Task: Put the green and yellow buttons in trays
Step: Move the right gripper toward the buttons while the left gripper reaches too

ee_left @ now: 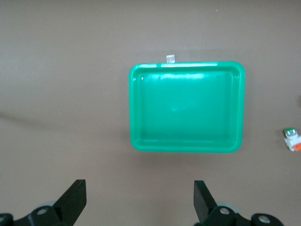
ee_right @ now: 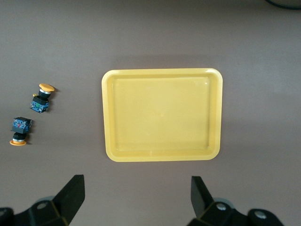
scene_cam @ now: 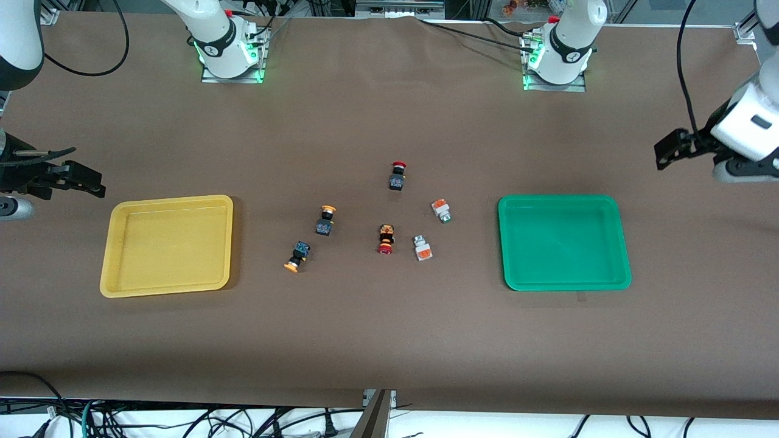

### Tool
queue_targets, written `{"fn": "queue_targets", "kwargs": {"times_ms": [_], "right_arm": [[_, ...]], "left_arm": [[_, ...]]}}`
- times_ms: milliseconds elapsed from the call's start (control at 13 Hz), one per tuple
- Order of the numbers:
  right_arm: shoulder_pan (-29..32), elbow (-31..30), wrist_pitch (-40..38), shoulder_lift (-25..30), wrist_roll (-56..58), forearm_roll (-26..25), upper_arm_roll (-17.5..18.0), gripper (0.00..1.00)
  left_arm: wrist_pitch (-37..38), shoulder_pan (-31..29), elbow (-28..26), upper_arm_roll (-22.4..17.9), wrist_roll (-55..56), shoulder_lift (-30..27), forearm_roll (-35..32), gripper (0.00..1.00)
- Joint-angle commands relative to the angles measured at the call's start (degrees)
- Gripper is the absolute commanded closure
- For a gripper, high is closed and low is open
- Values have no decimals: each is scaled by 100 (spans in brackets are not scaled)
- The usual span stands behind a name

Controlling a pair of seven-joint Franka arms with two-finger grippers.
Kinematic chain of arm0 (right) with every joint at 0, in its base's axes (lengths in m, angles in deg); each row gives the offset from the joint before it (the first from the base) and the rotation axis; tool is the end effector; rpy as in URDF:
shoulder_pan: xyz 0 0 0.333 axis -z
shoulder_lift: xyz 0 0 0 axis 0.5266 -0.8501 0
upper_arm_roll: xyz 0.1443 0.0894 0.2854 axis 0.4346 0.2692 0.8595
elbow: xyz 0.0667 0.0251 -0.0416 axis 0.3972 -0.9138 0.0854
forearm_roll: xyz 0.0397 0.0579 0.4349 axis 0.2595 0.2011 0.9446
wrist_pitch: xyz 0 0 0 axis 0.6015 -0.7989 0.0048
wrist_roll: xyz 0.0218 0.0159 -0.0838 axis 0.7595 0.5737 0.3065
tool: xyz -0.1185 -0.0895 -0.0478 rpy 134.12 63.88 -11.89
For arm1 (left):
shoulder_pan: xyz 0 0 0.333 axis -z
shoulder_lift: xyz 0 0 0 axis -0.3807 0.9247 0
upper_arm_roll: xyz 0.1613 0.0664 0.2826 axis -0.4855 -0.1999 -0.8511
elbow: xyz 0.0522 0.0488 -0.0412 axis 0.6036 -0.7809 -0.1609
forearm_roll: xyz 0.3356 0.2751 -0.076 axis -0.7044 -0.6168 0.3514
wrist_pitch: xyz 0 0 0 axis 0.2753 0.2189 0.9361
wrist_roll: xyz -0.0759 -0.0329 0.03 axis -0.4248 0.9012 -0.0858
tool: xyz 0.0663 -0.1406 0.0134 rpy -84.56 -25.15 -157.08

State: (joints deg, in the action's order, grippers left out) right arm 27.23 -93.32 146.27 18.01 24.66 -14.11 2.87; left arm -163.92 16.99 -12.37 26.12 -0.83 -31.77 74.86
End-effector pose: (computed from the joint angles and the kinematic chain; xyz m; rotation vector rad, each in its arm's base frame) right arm 0.6762 -0.0185 0.5326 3.1174 0.0953 -0.0255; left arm 0.6004 -0.0135 0.5690 -3.0305 -0.0353 0.0455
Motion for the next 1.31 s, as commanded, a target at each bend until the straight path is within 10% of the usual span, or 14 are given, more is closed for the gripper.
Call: {"fn": "queue_targets", "kwargs": {"times_ms": [0,923,1231], "right_arm": [[24,115,-55,-28,15,92,24,0],[-299,54,777,-1273,16,136,41,0],[-967,-87,1840,-2056,-1747,136,41,0]], "left_arm": [[41,-41,-141,60,70,-18,-162,0],[-364,143,-203,165,9,501,304,0],[-74,126,-168,201,0,1134,164,0]]}}
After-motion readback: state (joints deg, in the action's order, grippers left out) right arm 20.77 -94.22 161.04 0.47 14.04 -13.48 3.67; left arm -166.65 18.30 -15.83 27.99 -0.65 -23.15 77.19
